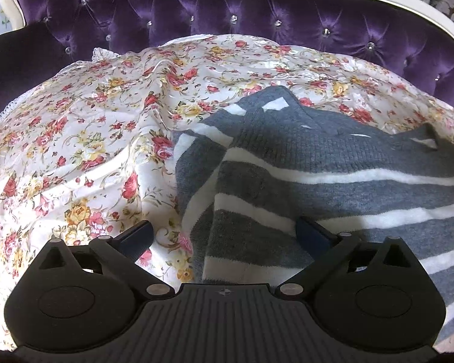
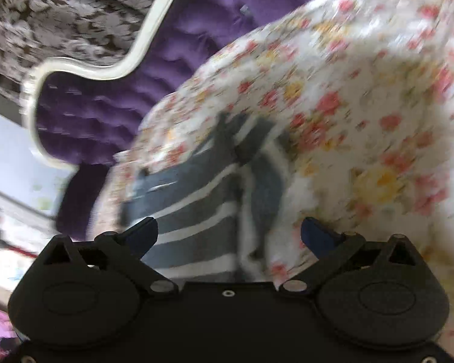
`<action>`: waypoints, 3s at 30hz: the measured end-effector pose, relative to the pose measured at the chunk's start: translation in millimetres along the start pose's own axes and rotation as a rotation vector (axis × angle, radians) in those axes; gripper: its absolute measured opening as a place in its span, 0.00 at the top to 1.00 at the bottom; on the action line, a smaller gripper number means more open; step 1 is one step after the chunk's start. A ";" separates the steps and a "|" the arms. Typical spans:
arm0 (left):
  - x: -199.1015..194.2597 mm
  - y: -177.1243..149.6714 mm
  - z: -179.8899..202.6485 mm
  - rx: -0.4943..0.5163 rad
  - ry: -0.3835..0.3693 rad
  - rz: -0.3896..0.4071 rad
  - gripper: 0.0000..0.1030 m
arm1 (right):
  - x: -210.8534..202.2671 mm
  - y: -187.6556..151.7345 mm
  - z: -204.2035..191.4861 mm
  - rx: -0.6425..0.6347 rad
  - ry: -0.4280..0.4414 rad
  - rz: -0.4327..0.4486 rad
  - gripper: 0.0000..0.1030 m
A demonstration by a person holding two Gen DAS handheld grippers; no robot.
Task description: Fold small clothes
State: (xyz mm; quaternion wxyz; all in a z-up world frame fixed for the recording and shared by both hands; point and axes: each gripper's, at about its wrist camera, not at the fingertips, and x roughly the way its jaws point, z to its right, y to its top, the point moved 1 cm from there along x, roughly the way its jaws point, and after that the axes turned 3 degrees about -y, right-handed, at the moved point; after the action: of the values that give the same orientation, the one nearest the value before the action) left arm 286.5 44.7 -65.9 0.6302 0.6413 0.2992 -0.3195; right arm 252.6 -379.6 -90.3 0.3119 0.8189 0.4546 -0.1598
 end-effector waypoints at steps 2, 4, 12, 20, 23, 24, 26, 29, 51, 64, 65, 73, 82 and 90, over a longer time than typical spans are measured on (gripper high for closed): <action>0.1 0.0 0.0 0.000 0.000 0.000 0.00 | 5.2 -1.4 2.0 0.020 0.070 -0.035 0.01; 0.1 0.1 -0.3 -0.001 -0.001 -0.003 0.00 | 14.2 -4.1 1.2 0.006 0.078 -0.087 0.01; 0.6 -0.1 -1.2 -0.009 -0.007 -0.007 0.00 | 31.8 -6.6 -11.5 -0.024 0.138 -0.080 0.00; -12.0 12.3 -4.1 -0.024 -0.047 -0.040 0.21 | 45.2 -7.2 -22.7 -0.032 0.106 0.005 0.00; -34.4 16.9 8.0 -0.004 -0.015 -0.003 0.23 | 43.8 -10.6 -21.9 -0.051 0.111 0.025 0.00; -41.8 18.1 15.6 0.016 -0.017 0.012 0.23 | 43.0 -11.5 -21.7 -0.054 0.113 0.031 0.01; -54.3 20.3 35.0 0.051 -0.038 0.038 0.23 | 42.8 -12.5 -22.6 -0.059 0.108 0.037 0.01; -58.3 23.3 64.2 0.082 -0.087 0.029 0.23 | 43.6 -11.5 -24.9 -0.050 0.090 0.024 0.01; -23.8 0.3 91.1 0.075 -0.096 0.017 0.18 | 42.2 -16.6 -24.4 -0.118 0.141 -0.046 0.00; -59.1 -11.1 29.6 0.077 0.000 0.039 0.18 | 46.4 -16.0 -38.8 -0.094 0.022 -0.048 0.00; -58.3 -11.3 22.6 0.058 -0.008 0.034 0.18 | 46.4 -15.6 -38.9 -0.102 0.021 -0.051 0.01; -55.0 -3.7 -27.7 -0.042 -0.014 0.000 0.18 | 45.1 -31.6 -51.0 -0.203 -0.199 0.075 0.61; -70.5 6.5 -67.9 -0.147 -0.013 0.013 0.18 | 29.9 -36.9 -95.4 -0.251 -0.348 0.184 0.79; -78.6 7.2 -90.8 -0.231 -0.048 0.010 0.18 | 45.1 -33.3 -200.9 -0.399 -0.333 0.172 0.81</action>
State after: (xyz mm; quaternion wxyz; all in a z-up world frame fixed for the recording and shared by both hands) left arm 246.7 136.7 0.6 0.7084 0.5581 0.3158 -0.2951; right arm 244.3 -205.7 24.5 0.5501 0.7392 0.3483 -0.1723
